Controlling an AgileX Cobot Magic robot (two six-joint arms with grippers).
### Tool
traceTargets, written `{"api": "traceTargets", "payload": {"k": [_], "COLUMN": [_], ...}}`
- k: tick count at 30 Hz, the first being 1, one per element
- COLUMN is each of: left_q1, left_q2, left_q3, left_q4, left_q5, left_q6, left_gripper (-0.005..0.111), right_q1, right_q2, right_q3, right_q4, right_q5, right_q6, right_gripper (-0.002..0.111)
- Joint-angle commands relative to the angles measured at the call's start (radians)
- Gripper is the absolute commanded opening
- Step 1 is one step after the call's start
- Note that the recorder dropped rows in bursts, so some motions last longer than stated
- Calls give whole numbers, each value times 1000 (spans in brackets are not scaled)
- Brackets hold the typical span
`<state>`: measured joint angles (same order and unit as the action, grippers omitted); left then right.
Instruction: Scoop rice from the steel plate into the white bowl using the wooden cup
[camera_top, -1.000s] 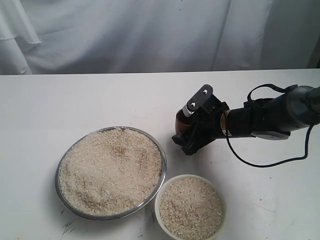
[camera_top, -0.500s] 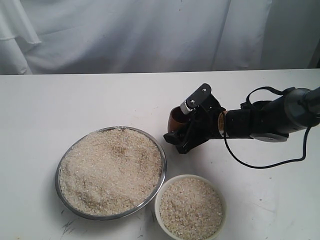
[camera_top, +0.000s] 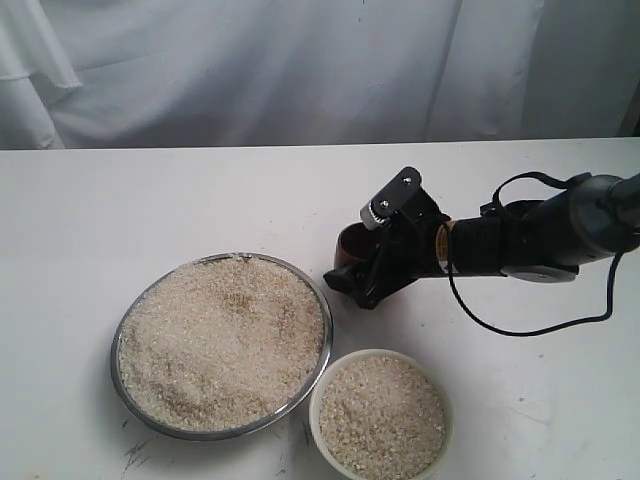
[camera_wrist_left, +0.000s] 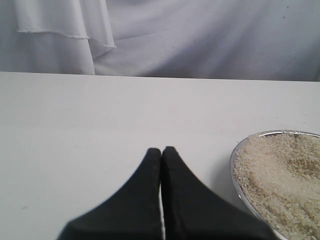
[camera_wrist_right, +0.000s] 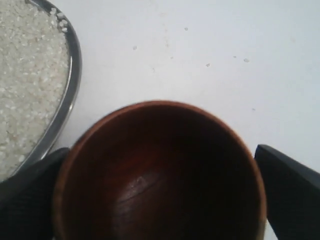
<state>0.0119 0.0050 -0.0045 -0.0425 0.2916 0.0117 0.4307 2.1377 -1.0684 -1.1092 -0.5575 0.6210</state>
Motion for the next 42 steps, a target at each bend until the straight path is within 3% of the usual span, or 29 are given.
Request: {"api": "traceTargets", "payload": {"k": [1,9,13,19,23,32,42], "left_q1": [-2,-2,-2,-2,-2,-2,-2], "left_q2": [-5,-5,-5,-5,-5,-5,-5], "left_q3": [5,5,5,5,5,5,5], "left_q4": [-1,-1,-1,-1,-1,-1,-1], "left_q5": [-6,-6,-6,-6,-6,-6,-6], "left_q6": [-3,-3,-3,-3,-3,-3,-3], "left_gripper": [0,0,0,0,0,0,0], "right_q1": [-3,-23,-23,-23,-23,-23,-5], "right_q2": [-75,-231,-328,-482,-586,-771,-816], "right_q3": [-20,-22,1,51,82,82,82], "right_q4": [0,0,-13,-13,17,103,103], "right_q5": [-15,48,123,272,422,914,826], "right_q6": [-6,75,231,393,472,487,419], "right_gripper": [87,84,64,19,0,0,0]}}
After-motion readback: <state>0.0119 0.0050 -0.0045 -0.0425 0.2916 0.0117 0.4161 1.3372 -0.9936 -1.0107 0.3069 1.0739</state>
